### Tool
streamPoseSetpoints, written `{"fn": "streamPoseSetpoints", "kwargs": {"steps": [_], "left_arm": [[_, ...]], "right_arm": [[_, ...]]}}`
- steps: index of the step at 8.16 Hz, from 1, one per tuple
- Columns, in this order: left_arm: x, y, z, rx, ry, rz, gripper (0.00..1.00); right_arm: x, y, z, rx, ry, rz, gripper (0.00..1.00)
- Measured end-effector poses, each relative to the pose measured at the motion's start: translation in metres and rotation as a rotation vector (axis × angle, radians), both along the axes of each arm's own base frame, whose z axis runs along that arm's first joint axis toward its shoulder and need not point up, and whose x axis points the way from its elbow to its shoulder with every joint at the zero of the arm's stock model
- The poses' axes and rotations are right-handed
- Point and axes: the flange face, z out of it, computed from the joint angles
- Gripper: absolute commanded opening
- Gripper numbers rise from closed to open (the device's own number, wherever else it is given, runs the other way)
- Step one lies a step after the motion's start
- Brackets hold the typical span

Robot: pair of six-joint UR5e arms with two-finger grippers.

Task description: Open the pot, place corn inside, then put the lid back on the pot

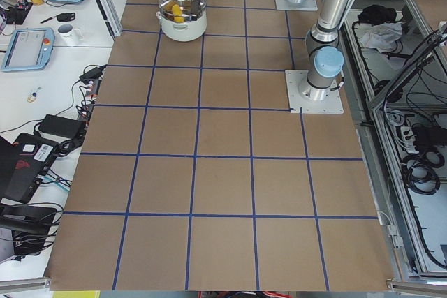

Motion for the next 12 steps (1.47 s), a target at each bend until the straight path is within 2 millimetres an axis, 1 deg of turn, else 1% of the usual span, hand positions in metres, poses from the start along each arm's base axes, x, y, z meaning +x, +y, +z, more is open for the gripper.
{"fn": "streamPoseSetpoints", "kwargs": {"steps": [1,3,6,9,12], "left_arm": [[-0.001,0.001,0.001,-0.002,0.003,0.001,1.0],[-0.002,0.001,0.002,-0.008,0.014,0.0,1.0],[-0.001,-0.004,-0.005,0.002,0.015,0.013,1.0],[-0.001,-0.004,-0.016,0.023,0.012,0.027,1.0],[-0.001,-0.003,-0.02,0.029,0.015,0.028,1.0]], "right_arm": [[0.0,-0.001,-0.006,0.006,0.004,0.003,0.36],[0.0,-0.001,-0.013,0.015,0.012,0.01,0.33],[0.0,0.002,-0.024,0.036,0.011,-0.001,0.32],[-0.001,0.0,-0.025,0.025,0.014,0.003,0.32],[-0.001,-0.002,-0.026,0.017,0.013,0.003,0.33]]}}
